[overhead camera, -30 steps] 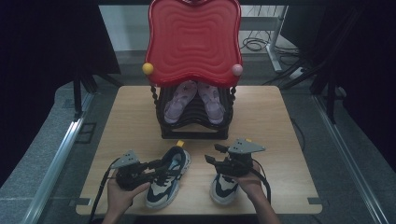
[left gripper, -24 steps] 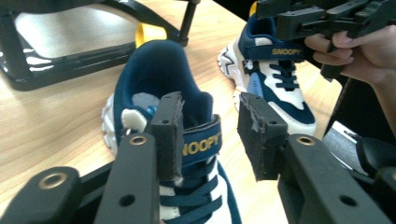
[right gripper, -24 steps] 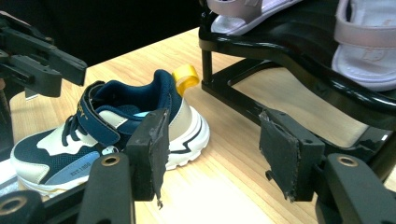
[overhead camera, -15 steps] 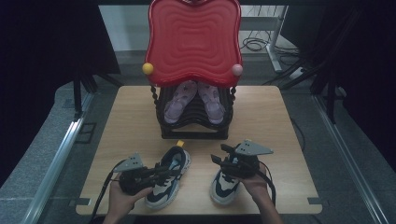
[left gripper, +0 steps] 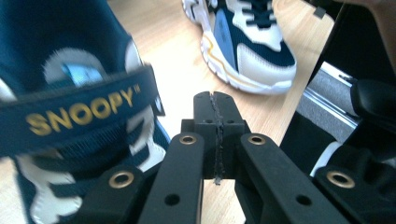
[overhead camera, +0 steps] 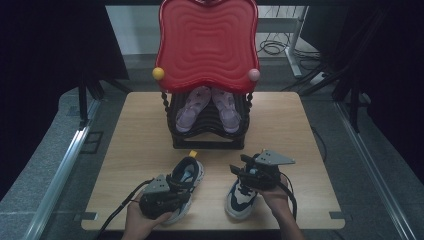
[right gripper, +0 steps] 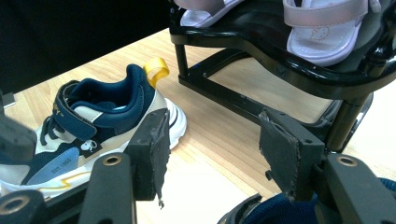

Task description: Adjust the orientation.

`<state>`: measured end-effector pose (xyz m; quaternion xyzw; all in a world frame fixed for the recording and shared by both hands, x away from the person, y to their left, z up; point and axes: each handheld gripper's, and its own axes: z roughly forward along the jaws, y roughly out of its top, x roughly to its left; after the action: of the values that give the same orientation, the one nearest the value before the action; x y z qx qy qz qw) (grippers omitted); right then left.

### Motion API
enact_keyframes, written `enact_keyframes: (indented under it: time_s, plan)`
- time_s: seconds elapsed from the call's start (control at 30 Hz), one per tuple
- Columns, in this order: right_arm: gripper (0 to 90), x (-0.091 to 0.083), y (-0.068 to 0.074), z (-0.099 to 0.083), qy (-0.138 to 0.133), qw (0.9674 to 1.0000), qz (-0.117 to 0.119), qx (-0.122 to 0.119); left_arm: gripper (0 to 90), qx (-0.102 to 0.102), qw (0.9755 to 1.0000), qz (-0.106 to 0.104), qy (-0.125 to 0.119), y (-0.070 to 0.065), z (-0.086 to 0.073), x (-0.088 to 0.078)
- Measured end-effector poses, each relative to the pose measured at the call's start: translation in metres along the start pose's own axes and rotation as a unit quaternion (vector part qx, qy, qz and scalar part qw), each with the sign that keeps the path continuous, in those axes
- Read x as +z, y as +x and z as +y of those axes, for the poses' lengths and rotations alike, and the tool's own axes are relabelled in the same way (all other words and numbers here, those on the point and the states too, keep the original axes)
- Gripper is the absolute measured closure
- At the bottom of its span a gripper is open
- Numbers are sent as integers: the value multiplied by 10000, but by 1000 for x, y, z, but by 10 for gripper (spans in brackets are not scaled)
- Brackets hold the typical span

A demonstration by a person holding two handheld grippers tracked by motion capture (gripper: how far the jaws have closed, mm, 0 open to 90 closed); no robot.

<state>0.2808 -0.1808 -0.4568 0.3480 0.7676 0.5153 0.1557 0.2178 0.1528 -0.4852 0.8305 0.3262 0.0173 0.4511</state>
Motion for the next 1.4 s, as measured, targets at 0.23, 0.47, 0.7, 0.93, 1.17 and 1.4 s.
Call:
enact_keyframes:
  time_s: [0.23,0.47,0.7,0.93,1.17,1.4]
  plan:
    - [439,3,-1,-1,7,10000,-79,38,898,2,9994,118,311,-2,-10,14]
    - [439,2,-1,-1,-16,9999,-143,77,898,38,9983,96,569,-5,-16,25]
    - [443,2,-2,-1,-3,9998,-160,119,900,1,9976,-30,697,-6,-20,29]
    - [443,1,-3,-1,-18,9997,-192,154,900,-37,9974,-52,719,-3,-21,27]
    - [444,-2,-3,0,-70,9998,-167,98,900,-110,9968,-44,786,2,-25,25]
    - [444,-3,-4,0,-66,9997,-205,124,900,-175,9967,5,788,8,-28,18]
